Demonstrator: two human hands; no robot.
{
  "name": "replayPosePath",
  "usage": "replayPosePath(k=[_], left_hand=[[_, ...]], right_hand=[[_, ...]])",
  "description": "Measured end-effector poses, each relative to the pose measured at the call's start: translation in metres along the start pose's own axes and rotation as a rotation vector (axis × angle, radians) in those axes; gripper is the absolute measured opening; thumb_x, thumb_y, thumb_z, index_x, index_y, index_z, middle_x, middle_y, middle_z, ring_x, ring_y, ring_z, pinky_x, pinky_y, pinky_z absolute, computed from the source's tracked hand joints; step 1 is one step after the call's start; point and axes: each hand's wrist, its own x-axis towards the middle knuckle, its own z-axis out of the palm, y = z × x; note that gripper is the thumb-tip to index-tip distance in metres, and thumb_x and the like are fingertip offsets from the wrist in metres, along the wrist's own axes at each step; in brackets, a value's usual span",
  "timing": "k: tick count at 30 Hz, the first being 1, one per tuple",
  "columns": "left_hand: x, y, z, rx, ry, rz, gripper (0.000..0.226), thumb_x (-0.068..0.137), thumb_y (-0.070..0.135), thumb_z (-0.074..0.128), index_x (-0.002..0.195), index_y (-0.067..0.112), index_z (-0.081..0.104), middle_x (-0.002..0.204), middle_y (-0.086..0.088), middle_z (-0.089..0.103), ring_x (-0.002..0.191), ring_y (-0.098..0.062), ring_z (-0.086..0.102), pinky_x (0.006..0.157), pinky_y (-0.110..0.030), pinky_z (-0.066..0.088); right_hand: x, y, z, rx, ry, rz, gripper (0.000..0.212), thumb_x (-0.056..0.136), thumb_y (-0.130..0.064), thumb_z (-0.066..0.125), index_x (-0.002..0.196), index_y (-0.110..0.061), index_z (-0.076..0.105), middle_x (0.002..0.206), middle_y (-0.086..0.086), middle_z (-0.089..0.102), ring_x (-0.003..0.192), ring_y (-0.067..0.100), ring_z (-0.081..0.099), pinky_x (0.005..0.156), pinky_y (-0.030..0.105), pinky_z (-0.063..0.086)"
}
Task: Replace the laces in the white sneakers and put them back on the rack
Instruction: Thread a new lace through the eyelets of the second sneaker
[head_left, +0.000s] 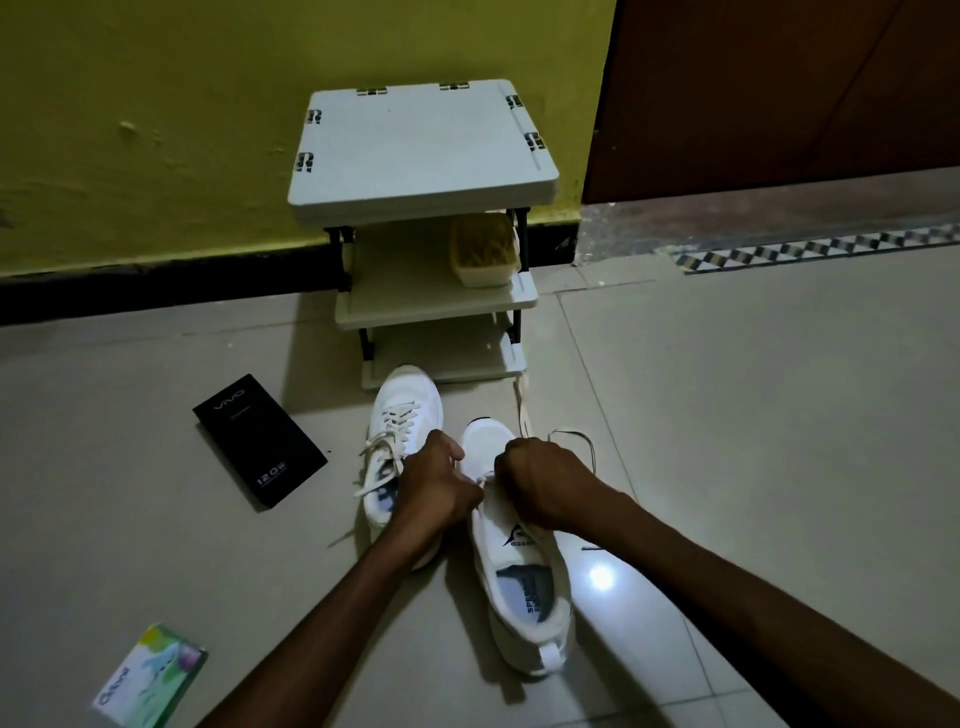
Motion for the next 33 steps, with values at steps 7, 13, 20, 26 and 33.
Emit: replayPosePath(k=[7, 13, 20, 26, 33], left_hand=[[0.005, -0.004, 0.002, -0.036, -0.011, -0.017, 0.039, 0.071, 0.016, 0.077, 0.091, 0.025, 0.045, 0.088, -0.008, 0.069, 0.084, -0.026, 0.066, 0.071, -0.038, 0.055], [0.006, -0.002, 0.003, -0.027, -0.015, -0.024, 0.036, 0.07, 0.018, 0.073, 0.088, 0.025, 0.043, 0.091, -0.009, 0.068, 0.085, -0.029, 0.065, 0.073, -0.04, 0.055], [0.006, -0.001, 0.003, -0.005, -0.035, -0.021, 0.035, 0.072, 0.019, 0.07, 0.091, 0.027, 0.041, 0.093, -0.008, 0.065, 0.086, -0.028, 0.064, 0.067, -0.034, 0.052], [0.007, -0.001, 0.001, 0.038, -0.122, 0.056, 0.026, 0.076, 0.007, 0.06, 0.095, 0.019, 0.048, 0.077, 0.002, 0.063, 0.075, -0.02, 0.061, 0.07, -0.034, 0.052], [0.009, -0.005, 0.006, 0.049, -0.096, 0.104, 0.023, 0.074, 0.004, 0.058, 0.086, 0.023, 0.049, 0.077, -0.004, 0.07, 0.068, -0.024, 0.068, 0.064, -0.039, 0.058]], right_hand=[[0.004, -0.009, 0.006, -0.053, 0.078, -0.013, 0.026, 0.084, -0.013, 0.065, 0.109, -0.008, 0.067, 0.109, 0.014, 0.063, 0.101, 0.033, 0.062, 0.075, 0.034, 0.045], [0.007, -0.014, 0.009, -0.12, 0.088, -0.026, 0.022, 0.09, -0.016, 0.058, 0.109, -0.008, 0.065, 0.111, 0.014, 0.062, 0.105, 0.034, 0.059, 0.073, 0.034, 0.04], [0.007, -0.015, 0.02, -0.087, 0.169, -0.03, 0.02, 0.092, -0.019, 0.057, 0.101, -0.003, 0.064, 0.105, 0.02, 0.063, 0.099, 0.039, 0.059, 0.071, 0.036, 0.037], [0.005, -0.02, 0.027, -0.042, 0.181, 0.027, 0.018, 0.092, -0.015, 0.054, 0.104, -0.004, 0.063, 0.108, 0.018, 0.062, 0.103, 0.035, 0.058, 0.079, 0.038, 0.044], [0.003, -0.009, 0.034, 0.282, 0.285, 0.142, 0.01, 0.082, -0.014, 0.062, 0.088, -0.012, 0.07, 0.092, 0.008, 0.072, 0.087, 0.027, 0.067, 0.073, 0.032, 0.051]])
